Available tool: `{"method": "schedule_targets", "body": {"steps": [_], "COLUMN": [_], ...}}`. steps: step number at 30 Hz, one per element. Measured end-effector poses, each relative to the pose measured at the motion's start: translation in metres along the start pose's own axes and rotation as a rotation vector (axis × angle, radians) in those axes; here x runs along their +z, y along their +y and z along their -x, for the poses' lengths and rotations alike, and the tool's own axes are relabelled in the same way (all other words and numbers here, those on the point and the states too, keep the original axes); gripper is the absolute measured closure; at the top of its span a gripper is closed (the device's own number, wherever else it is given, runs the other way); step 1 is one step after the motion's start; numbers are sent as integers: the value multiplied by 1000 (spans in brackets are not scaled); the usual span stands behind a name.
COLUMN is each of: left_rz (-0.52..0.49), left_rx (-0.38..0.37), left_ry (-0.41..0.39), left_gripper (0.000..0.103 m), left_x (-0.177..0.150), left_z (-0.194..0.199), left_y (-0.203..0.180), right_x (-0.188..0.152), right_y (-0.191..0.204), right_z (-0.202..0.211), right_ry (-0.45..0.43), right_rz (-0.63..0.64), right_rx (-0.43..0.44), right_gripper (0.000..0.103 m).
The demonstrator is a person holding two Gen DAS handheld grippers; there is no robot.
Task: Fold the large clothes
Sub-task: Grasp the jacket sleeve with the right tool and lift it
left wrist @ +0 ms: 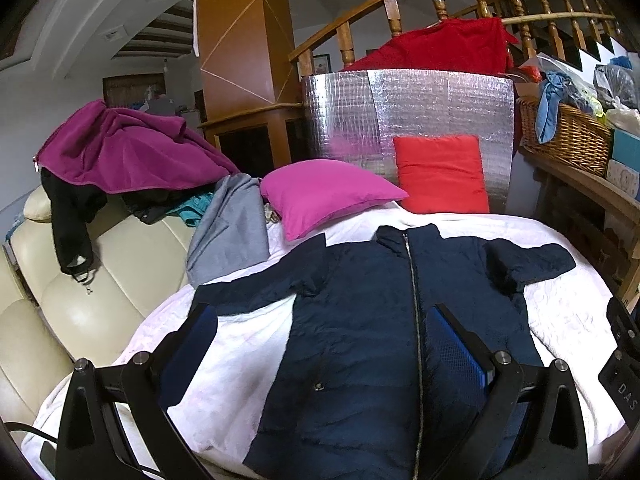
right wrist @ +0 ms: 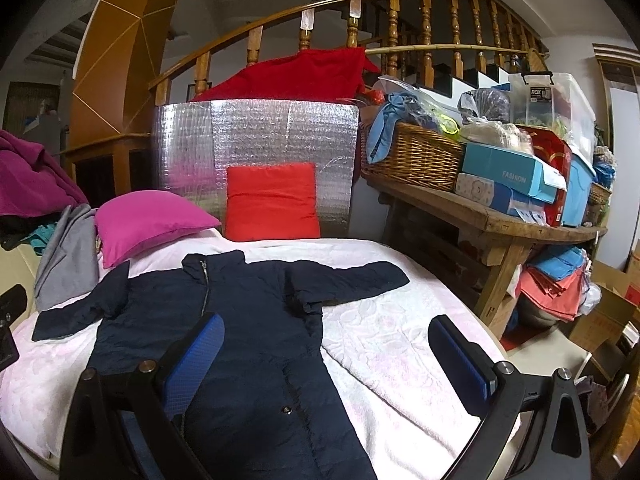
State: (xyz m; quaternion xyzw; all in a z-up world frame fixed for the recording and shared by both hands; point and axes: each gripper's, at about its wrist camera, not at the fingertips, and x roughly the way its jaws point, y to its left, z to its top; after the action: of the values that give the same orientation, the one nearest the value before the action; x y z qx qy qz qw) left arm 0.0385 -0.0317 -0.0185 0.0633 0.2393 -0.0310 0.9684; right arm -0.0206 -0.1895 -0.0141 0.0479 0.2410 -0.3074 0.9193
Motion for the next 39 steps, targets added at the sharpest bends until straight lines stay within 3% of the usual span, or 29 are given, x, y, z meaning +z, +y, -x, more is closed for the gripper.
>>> {"method": "schedule_targets", "body": {"steps": [4,7,9,13,16,20,24,30,35,36,39], "left_rz": [12,32,50,51,50,62,16,-74,-42,-42,-45], "left_rx": [-24,-54,-67,-28,-19,-61,-62,-61,-79,-79,-89], "left_ry": [47,181,311,463,478,531,559,602,604,600,601], "left_gripper": [0,0,0,0,0,0,0,0,0,0,0], "left_x": [1,-10,-27,-54,-60,-59,-65,-78,-80,-81,-82], "left_z": [-42,-105,-161,-230,-258,-279,-291,-304,-311,-310,-313], "left_y": [-11,-20,-28,-46,-52,-62,-71,-83,-81,-82,-82], "right_x": [2,1,0,-8,-25,-49,-61,-76,-87,-88,-91], "right_y": [0,-4,-14,-59,-106,-147,-167,-161,-142,-138,-127], "right_z": [-22,-61,-95,-196,-266,-339,-389,-451,-489,-496,-506], "right_ry": [26,85,139,304,388,461,468,546,614,624,605], "right_rz": [0,-14,-52,-266,-531,-835,-980,-1061,-1084,-1089,-1091], "right_rx": [-3,20,66,224,333,495,548,536,505,501,515], "right_gripper": [0,0,0,0,0,0,1,15,25,30,64]}}
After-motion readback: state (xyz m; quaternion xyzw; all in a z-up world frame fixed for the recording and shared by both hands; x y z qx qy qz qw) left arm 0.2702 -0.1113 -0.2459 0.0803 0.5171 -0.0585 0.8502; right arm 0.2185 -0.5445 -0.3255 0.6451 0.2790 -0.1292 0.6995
